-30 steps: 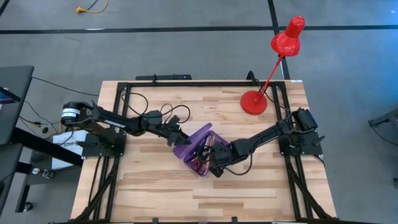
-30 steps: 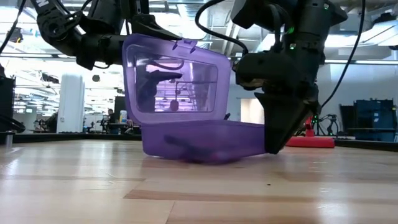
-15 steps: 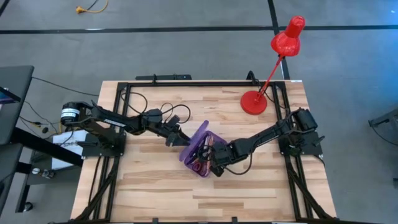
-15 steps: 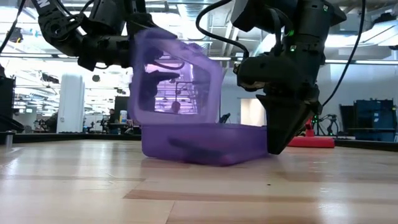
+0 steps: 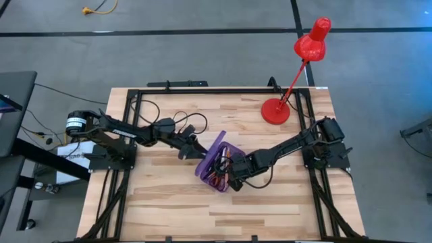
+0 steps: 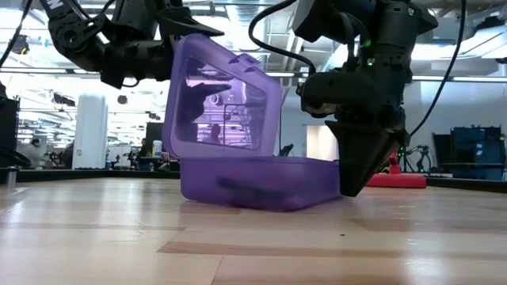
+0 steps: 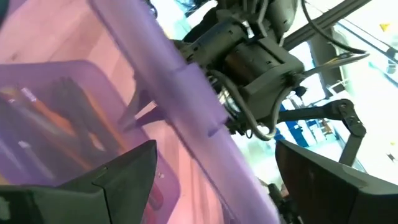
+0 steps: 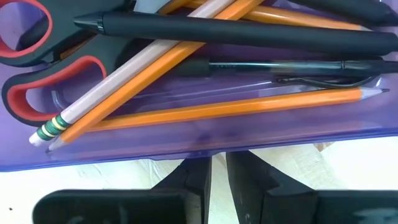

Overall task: Pick & place school supplies into a supply box
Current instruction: Close the purple supply box

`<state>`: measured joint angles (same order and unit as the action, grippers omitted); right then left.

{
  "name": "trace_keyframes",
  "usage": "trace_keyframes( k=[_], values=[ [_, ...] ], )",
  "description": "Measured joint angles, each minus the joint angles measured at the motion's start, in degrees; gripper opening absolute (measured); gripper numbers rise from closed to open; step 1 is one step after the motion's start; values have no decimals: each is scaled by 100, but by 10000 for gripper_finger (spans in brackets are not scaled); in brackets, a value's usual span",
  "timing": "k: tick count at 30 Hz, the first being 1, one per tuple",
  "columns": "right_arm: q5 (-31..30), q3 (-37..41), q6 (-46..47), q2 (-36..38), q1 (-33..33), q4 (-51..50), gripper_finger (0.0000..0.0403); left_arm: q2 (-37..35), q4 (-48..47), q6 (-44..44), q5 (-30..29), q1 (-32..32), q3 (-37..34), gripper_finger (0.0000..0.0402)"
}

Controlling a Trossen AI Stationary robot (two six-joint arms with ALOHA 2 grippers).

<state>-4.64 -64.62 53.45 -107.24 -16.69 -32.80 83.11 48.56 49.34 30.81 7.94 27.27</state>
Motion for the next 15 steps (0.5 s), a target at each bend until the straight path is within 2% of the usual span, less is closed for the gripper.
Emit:
trace_keyframes(
  k=[6,15],
  values=[
    [-49,0,-77,0,-4,107,42,0,450,71,-3,-46,0,313],
    [-372,0,-304,0,-134,383,42,0,500,76,-18,-154,0,313]
  ],
)
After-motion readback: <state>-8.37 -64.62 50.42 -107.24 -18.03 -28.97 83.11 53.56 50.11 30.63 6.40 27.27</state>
